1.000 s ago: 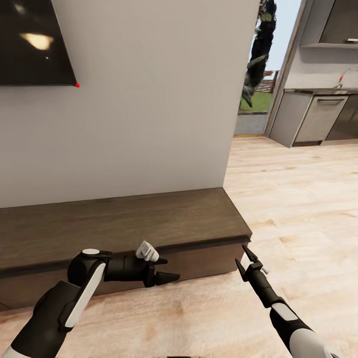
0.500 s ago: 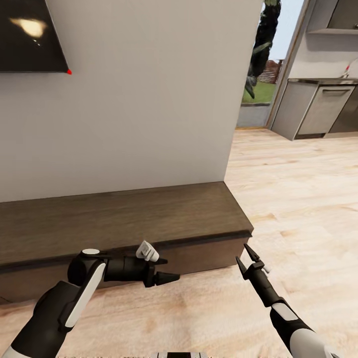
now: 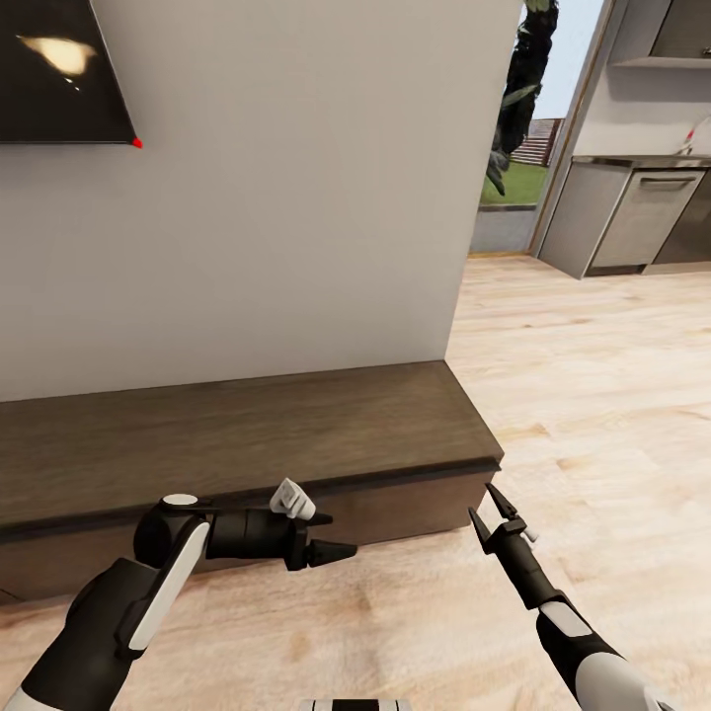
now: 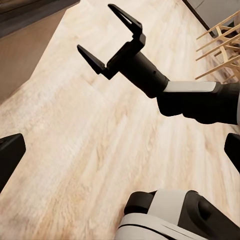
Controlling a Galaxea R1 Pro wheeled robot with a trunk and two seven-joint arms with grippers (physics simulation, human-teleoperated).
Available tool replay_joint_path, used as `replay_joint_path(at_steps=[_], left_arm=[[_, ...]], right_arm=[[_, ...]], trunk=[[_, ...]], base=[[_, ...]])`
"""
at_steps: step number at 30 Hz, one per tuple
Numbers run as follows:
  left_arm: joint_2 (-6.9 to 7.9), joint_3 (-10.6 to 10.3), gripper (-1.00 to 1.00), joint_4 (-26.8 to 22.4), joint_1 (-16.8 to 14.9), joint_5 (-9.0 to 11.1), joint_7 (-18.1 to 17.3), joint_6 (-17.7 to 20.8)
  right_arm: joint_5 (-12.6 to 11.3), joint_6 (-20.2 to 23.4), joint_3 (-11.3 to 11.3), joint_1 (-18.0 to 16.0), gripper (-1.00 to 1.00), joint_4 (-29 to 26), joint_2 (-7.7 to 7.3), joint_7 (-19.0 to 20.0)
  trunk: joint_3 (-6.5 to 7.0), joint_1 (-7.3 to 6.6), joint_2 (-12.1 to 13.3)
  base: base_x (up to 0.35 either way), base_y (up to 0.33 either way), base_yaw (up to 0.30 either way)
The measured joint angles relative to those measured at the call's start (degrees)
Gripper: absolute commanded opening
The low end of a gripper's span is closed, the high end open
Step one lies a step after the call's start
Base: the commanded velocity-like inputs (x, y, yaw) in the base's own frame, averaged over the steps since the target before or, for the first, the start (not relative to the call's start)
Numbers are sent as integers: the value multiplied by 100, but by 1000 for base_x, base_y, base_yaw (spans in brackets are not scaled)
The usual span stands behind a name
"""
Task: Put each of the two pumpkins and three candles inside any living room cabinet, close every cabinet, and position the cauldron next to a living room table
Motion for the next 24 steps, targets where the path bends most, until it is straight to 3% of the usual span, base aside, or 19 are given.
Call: replay_joint_path(at_steps=[24], left_arm=[[-5,-1,100,0,1,0,7,0]], right_arm=[[3,-7,9,0,100,0,8,13]], trunk=[[0,-1,0]], base=[[59,18,0]])
